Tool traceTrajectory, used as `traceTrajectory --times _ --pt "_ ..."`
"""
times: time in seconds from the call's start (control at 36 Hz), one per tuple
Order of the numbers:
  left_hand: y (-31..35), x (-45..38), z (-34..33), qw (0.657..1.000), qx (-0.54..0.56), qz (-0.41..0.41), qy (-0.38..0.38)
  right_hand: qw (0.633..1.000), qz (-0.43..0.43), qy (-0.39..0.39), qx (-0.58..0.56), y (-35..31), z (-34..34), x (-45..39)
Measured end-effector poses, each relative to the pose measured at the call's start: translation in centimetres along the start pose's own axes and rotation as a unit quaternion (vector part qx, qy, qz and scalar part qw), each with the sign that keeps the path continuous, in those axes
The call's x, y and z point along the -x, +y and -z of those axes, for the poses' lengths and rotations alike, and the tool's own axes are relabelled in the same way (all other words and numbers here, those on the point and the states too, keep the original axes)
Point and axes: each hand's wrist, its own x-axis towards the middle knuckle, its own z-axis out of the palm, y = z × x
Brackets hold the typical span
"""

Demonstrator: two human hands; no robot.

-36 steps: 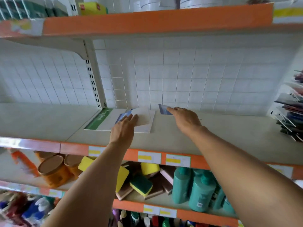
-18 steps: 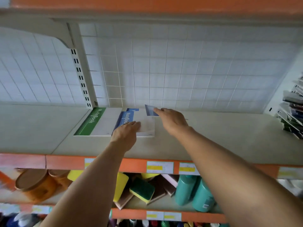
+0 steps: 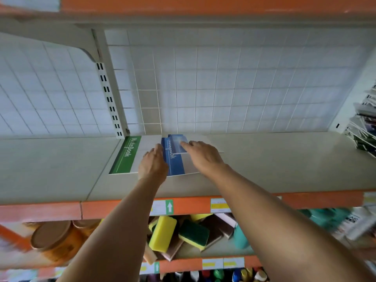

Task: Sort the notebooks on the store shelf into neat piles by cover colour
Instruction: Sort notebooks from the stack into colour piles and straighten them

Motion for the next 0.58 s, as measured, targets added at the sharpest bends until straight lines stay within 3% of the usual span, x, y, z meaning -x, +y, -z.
traceTrajectory --times 0.08,0.17,0.33,0.58 --pt "-1.1 -0.1 0.2 1.000 0.022 -0.005 -0.022 0.999 0.024 -0.024 -0.013 -1.1 -0.8 0.1" --pt "-1.6 -0.2 0.2 0.993 -0.042 -0.080 -0.082 0.996 0.037 -0.063 -0.042 -1.3 -1.4 -0.2" --pt "-2.1 0.1 -0.8 0.975 -0.093 -0.165 -0.117 0.984 0.017 -0.150 -0.093 -0.3 -1.2 0.0" --pt "-1.5 -0.5 -0.6 0.972 -0.123 -0.171 -0.107 0.982 -0.005 -0.170 -0.087 -0.4 -1.5 -0.4"
